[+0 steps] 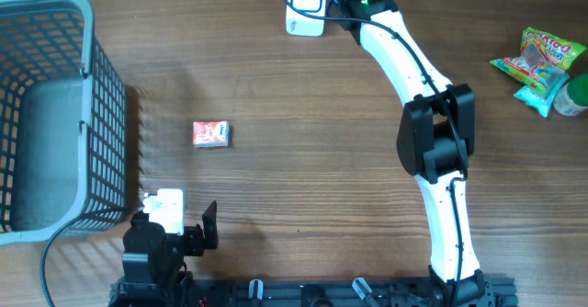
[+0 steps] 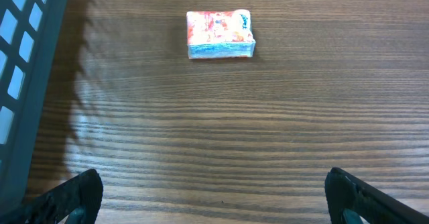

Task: Scan the item barcode
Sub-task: 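Carry the Nescafe stick right and drop it at the right edge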

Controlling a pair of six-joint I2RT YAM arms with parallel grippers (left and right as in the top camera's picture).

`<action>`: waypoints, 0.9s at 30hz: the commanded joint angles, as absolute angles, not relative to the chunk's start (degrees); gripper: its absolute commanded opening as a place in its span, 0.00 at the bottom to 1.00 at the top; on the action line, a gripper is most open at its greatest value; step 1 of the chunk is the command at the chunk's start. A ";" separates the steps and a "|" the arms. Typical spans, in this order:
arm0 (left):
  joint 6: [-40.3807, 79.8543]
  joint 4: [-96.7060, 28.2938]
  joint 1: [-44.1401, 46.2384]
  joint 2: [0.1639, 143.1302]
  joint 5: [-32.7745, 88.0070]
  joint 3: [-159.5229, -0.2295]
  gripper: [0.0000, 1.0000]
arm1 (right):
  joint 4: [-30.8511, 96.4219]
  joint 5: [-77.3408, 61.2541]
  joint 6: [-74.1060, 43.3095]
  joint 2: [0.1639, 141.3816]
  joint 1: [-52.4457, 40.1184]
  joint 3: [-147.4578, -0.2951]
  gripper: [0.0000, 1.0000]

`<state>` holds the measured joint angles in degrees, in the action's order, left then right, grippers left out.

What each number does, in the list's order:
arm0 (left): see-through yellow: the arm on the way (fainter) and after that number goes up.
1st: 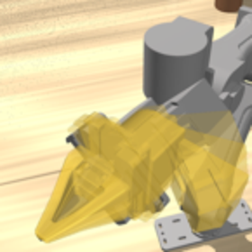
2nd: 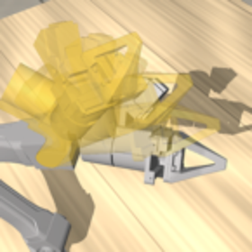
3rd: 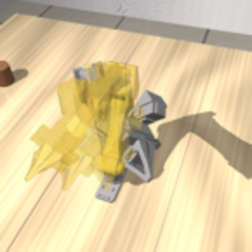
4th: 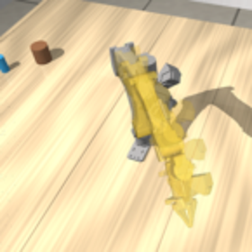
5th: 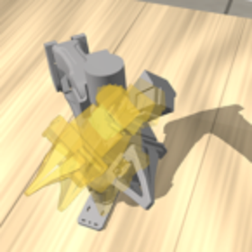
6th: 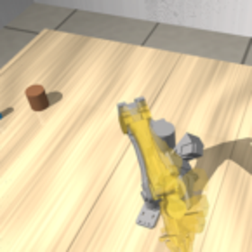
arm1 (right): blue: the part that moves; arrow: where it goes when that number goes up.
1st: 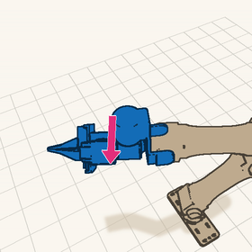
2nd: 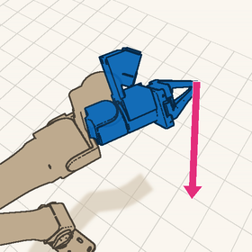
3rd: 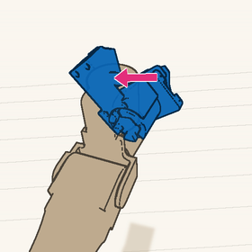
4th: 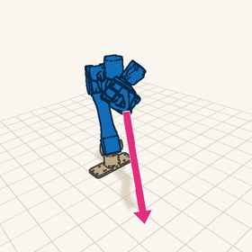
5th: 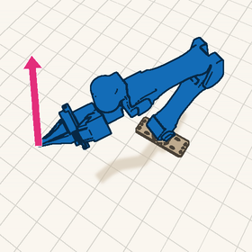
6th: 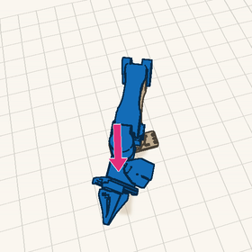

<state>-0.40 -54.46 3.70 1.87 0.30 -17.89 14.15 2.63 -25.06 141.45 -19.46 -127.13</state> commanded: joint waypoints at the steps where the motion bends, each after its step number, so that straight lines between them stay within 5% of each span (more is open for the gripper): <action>1: -1.26 -54.35 3.81 1.63 0.14 -17.78 1.00 | 21.28 1.56 -26.11 142.52 -19.66 -130.21 0.05; 13: -1.26 -54.33 3.81 1.63 0.14 -17.78 1.00 | 74.56 7.29 -23.79 132.18 -3.38 -140.11 0.04; 27: -1.26 -54.33 3.81 1.63 0.14 -17.78 1.00 | 91.46 19.29 -26.65 132.14 24.53 -140.09 0.04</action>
<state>-0.40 -54.46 3.70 1.87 0.30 -17.89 90.50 15.42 -24.60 133.36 20.93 -139.24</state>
